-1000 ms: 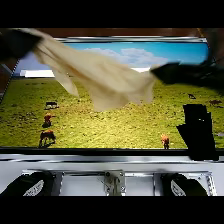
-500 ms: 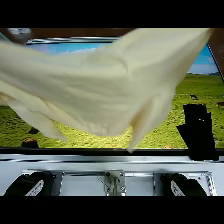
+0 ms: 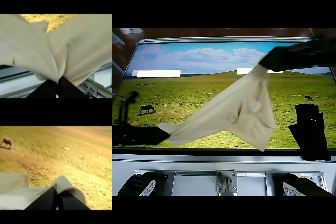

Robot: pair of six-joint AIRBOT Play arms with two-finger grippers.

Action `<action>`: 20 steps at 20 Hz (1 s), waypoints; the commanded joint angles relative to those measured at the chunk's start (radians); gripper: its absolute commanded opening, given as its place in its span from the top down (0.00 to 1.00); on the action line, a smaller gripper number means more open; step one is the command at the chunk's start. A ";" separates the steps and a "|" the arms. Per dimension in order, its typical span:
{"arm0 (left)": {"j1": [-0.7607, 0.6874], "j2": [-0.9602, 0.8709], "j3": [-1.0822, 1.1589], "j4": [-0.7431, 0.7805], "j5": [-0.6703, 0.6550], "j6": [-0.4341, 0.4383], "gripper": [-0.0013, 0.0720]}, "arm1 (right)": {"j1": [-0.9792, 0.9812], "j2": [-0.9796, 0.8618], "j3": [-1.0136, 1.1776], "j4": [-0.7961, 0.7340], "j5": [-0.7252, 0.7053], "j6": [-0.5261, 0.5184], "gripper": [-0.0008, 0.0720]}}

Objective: Fold the shirts.

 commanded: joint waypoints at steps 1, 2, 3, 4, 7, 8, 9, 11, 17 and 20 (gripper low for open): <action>0.000 -0.007 -0.207 -0.130 0.159 -0.024 0.93 | 0.124 -0.283 0.001 -0.051 -0.137 -0.016 0.90; 0.000 -0.025 -0.223 -0.134 0.206 -0.024 0.93 | 0.136 -0.352 0.001 -0.059 -0.185 -0.014 0.90; 0.000 -0.049 -0.230 -0.129 0.251 -0.019 0.93 | 0.136 -0.418 0.001 -0.059 -0.221 0.001 0.90; 0.000 -0.075 -0.231 -0.126 0.296 0.003 0.93 | 0.133 -0.473 0.001 -0.061 -0.235 0.027 0.90; 0.000 -0.171 -0.230 -0.126 0.514 0.032 0.93 | 0.103 -0.566 0.001 -0.056 -0.217 0.100 0.86; 0.000 -0.207 -0.230 -0.128 0.588 0.031 0.93 | 0.092 -0.570 0.002 -0.054 -0.208 0.101 0.82; 0.000 -0.240 -0.230 -0.135 0.646 0.031 0.93 | 0.074 -0.559 0.002 -0.051 -0.178 0.093 0.30; 0.000 -0.295 -0.229 -0.157 0.724 0.031 0.93 | 0.021 -0.513 0.002 -0.066 -0.055 0.011 0.04; 0.000 -0.311 -0.227 -0.156 0.724 0.058 0.93 | -0.292 -0.366 -0.328 -0.190 0.324 0.004 0.13; 0.000 -0.311 -0.227 -0.157 0.695 0.054 0.92 | -0.395 -0.307 -0.685 0.089 0.195 -0.026 0.13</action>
